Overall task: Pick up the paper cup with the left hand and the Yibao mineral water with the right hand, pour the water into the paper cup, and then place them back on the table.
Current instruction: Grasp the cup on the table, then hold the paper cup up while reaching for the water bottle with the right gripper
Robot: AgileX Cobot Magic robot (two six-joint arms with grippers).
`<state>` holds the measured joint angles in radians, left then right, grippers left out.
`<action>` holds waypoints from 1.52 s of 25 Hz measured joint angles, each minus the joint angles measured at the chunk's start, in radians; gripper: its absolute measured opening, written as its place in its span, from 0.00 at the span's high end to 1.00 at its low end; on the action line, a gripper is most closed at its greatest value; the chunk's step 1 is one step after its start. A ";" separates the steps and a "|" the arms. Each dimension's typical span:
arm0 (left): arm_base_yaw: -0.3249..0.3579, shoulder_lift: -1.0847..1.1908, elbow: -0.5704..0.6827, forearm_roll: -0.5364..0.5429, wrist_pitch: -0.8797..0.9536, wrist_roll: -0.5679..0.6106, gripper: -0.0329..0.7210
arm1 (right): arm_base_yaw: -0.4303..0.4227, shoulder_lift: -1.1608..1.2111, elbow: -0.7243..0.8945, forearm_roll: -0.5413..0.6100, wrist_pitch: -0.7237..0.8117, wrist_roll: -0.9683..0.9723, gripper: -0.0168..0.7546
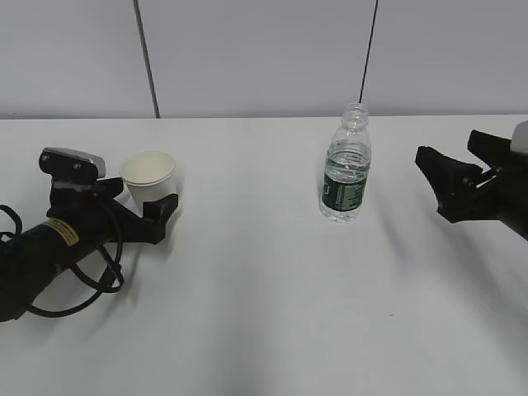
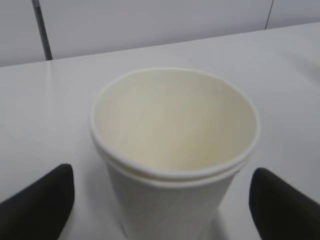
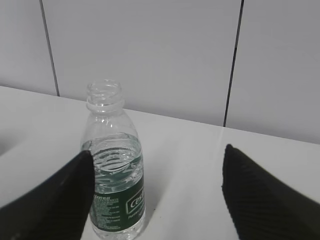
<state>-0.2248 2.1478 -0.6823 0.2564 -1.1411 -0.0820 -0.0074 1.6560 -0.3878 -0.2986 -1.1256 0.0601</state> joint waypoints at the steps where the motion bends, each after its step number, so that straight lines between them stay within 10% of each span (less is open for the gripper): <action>1: 0.000 0.013 -0.011 0.000 0.001 -0.003 0.12 | 0.000 0.000 0.000 0.000 0.002 0.000 0.22; 38: 0.000 0.035 -0.056 0.001 0.003 -0.014 0.34 | 0.000 0.122 -0.006 -0.034 -0.013 0.002 0.22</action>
<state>-0.2248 2.1832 -0.7388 0.2572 -1.1383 -0.0955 -0.0074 1.7779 -0.3936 -0.3329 -1.1389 0.0621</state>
